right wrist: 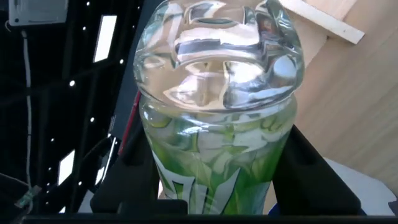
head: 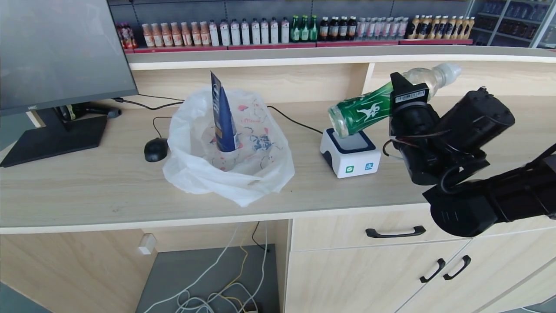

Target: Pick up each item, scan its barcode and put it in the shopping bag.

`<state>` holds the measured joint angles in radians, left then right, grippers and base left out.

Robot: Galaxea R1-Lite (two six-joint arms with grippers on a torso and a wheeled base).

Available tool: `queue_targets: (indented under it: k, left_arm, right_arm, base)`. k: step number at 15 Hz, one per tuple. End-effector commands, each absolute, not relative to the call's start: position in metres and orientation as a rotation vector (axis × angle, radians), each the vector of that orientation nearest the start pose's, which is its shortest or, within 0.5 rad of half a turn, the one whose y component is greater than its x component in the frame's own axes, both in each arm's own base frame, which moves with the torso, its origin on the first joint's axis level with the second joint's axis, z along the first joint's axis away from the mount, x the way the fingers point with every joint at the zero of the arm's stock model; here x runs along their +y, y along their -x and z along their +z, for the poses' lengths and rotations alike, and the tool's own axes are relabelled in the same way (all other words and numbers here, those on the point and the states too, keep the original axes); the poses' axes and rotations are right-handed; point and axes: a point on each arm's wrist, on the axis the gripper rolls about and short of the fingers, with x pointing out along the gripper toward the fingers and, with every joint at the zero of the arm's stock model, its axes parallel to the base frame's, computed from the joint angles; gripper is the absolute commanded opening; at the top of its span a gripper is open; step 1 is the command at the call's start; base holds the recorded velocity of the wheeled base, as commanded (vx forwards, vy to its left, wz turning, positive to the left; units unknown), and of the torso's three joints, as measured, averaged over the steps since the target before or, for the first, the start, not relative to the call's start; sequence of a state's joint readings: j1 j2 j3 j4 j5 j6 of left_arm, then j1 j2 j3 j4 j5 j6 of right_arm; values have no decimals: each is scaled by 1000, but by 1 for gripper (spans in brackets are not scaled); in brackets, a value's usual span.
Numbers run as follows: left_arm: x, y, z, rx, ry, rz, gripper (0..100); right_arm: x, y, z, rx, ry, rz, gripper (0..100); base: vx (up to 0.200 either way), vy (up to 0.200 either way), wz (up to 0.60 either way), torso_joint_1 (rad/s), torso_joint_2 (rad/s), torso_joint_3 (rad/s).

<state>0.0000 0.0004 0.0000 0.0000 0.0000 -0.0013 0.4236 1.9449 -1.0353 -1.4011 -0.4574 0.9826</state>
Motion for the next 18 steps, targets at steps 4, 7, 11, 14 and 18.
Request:
queue_targets:
  k: [4,7,11,14,18]
  left_arm:
    - [0,23,75,0,2,0,100]
    - [0,23,75,0,2,-2,100]
    - [0,23,75,0,3,0,100]
    - [0,23,75,0,2,0,100]
    - [0,23,75,0,2,-2,100]
  right_arm:
    - [143,-353,222,-417,-1174,172,0]
    - [146,-360,216,-411,-1192,172,0]
    - [146,-362,210,-397,-1210,170,0]
    - [139,-367,206,-398,-1216,148,0]
    - [137,-368,206,-401,-1214,144,0]
  base:
    - [0,0,0,0,0,0]
    - [0,0,0,0,0,0]
    - [0,0,0,0,0,0]
    - [0,0,0,0,0,0]
    - [0,0,0,0,0,0]
